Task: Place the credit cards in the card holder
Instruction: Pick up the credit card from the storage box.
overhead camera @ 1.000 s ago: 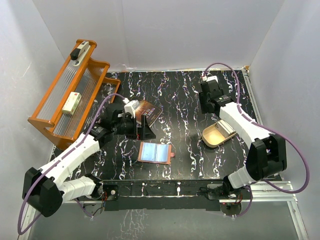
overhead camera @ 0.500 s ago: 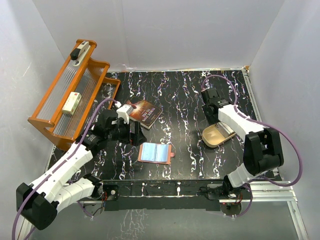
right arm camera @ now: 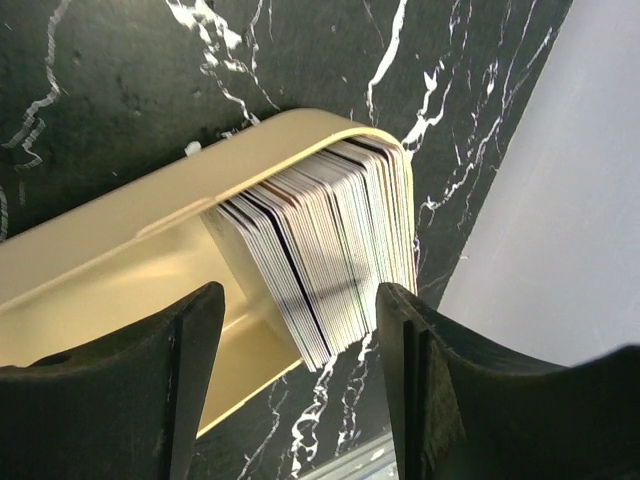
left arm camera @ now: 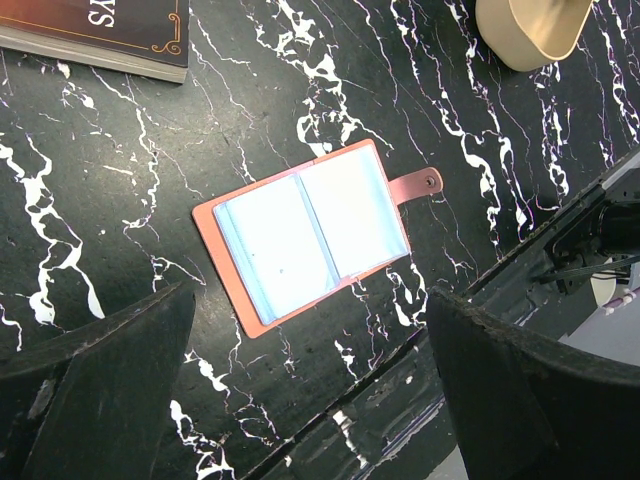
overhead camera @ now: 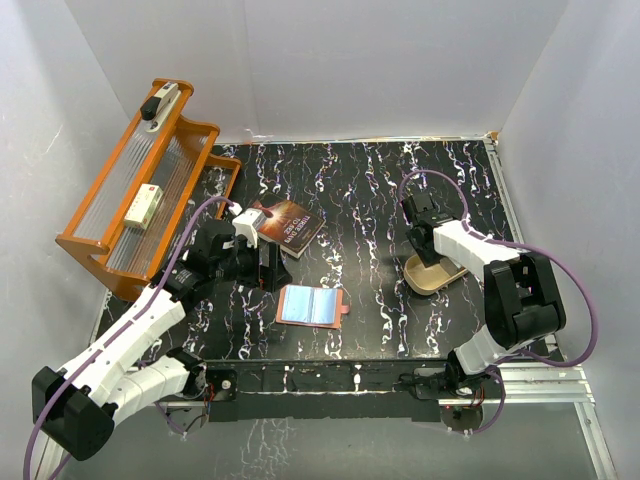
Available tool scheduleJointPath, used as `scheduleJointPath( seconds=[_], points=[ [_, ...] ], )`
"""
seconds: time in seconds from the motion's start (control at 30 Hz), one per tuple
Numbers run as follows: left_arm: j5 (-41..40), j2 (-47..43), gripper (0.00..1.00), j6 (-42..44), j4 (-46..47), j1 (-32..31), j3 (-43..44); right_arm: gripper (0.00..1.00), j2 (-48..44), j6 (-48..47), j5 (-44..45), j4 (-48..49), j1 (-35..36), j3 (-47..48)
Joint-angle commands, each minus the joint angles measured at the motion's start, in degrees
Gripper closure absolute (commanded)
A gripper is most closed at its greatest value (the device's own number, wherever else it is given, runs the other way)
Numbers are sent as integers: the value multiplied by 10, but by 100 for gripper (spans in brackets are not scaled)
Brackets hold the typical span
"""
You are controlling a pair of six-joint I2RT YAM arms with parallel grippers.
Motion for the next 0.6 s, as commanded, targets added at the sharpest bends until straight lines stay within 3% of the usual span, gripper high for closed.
scheduleJointPath(
  seconds=[0.0, 0.17, 0.57],
  points=[
    [0, -9, 2, 7, -10, -1, -1, 41, -13, -23, 53, 51, -1, -7],
    [-3, -7, 1, 8, -11, -1, 0, 41, -8, -29, 90, 68, -1, -15],
    [-6, -8, 1, 9, -11, -1, 0, 46, -7, -25, 85, 79, -1, -16]
  ],
)
